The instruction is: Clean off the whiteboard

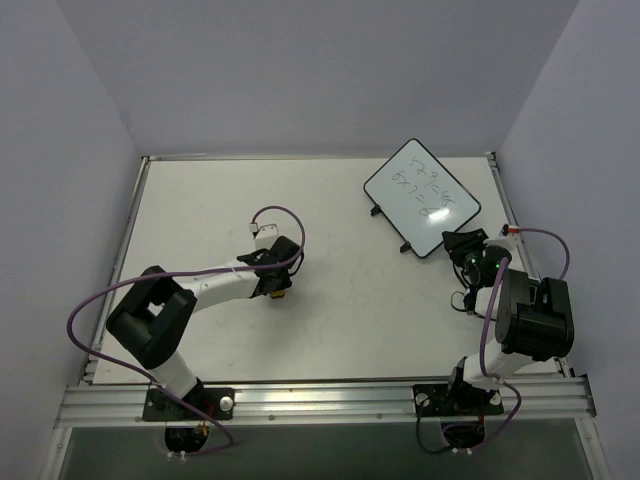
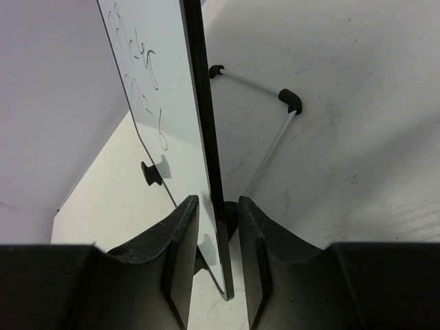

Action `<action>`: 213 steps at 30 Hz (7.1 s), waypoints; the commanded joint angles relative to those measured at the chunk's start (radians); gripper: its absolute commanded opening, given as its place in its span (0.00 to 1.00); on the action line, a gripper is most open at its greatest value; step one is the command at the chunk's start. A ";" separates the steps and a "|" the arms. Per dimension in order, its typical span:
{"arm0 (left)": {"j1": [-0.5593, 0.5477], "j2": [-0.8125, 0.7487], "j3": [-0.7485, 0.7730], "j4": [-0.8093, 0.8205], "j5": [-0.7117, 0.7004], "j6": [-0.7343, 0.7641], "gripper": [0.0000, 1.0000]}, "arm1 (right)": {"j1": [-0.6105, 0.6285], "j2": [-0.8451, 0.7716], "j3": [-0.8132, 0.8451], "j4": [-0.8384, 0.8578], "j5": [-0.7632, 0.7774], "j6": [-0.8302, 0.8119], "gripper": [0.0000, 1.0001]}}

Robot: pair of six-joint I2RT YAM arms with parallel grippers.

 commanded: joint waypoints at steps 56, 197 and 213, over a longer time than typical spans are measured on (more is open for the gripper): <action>-0.133 1.095 1.856 0.171 0.477 0.424 0.02 | 0.121 -0.186 -0.015 -0.239 0.137 -0.060 0.32; 0.019 0.639 1.063 0.487 0.483 0.392 0.02 | 0.601 -0.073 -0.032 -0.519 0.332 -0.009 0.48; 0.086 0.534 0.974 0.516 0.484 0.357 0.02 | 0.799 -0.487 0.422 -1.107 0.673 -0.151 0.52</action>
